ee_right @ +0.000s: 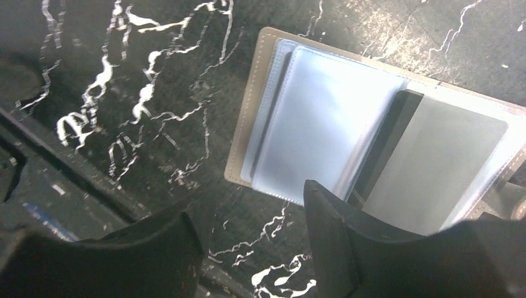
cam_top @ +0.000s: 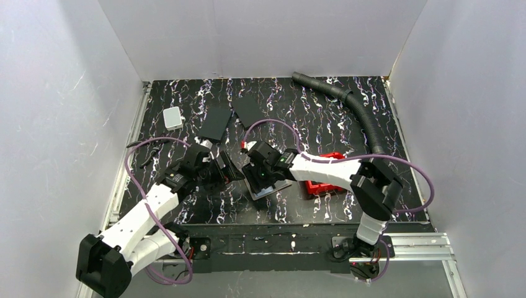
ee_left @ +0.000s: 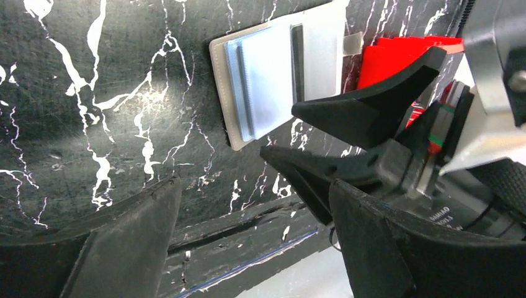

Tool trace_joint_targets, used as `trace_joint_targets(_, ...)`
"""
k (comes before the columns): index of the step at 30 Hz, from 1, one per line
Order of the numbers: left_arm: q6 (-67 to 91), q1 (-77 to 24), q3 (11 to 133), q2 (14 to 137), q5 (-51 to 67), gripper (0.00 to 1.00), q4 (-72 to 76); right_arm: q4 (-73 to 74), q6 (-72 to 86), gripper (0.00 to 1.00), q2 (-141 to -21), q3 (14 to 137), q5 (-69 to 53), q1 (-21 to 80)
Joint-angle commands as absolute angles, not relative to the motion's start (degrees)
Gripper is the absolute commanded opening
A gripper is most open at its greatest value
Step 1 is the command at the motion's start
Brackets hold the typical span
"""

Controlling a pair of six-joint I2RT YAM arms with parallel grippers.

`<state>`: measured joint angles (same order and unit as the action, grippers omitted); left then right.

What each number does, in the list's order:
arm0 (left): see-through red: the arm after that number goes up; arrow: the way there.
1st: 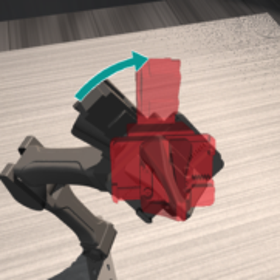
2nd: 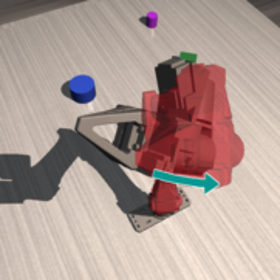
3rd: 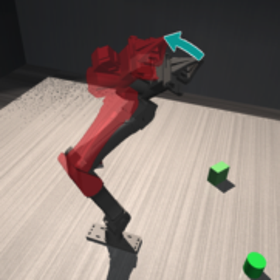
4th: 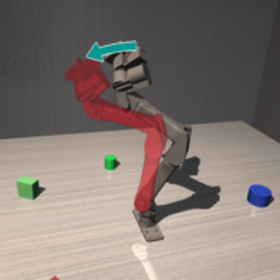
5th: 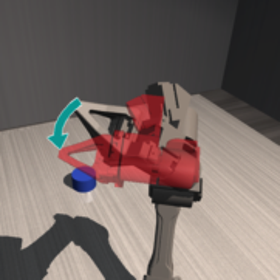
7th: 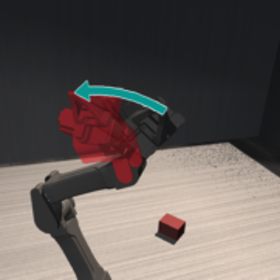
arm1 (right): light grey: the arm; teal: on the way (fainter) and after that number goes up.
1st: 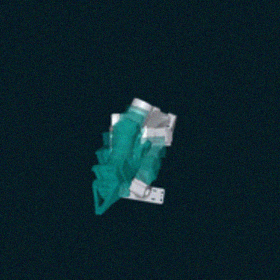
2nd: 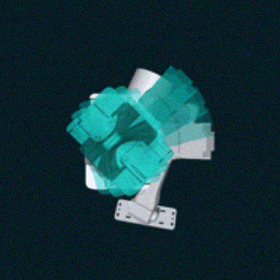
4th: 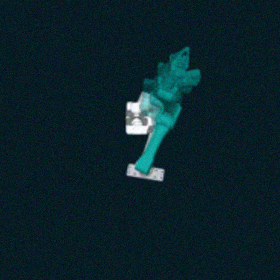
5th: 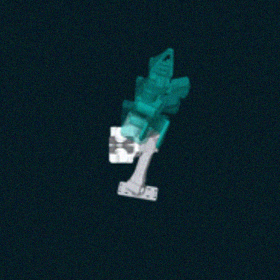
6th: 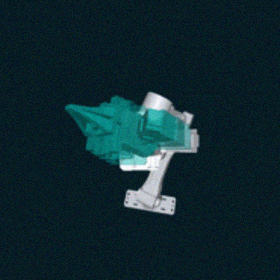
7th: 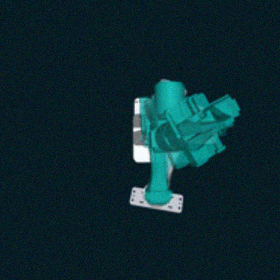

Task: Put the credit cards into the card holder
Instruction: Turn over the card slot in the card holder.

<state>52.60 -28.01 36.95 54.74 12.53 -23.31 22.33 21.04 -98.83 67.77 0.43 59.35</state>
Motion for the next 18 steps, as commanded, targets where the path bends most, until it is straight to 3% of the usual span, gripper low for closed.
trace_joint_targets(1,53.33,-27.6,34.46,54.09,13.76,0.88,-23.1,20.76,21.2,0.58,-101.9,71.0,5.59,59.75)
trace_joint_targets(12,54.79,-27.61,33.27,55.77,16.24,0.89,-19.07,21.98,19.13,0.59,-106.2,71.77,8.74,59.94)
trace_joint_targets(18,55.44,-27.6,33.02,56.6,16.96,0.9,-17.72,20.51,19.88,0.51,-107.07,70.1,9.1,59.99)
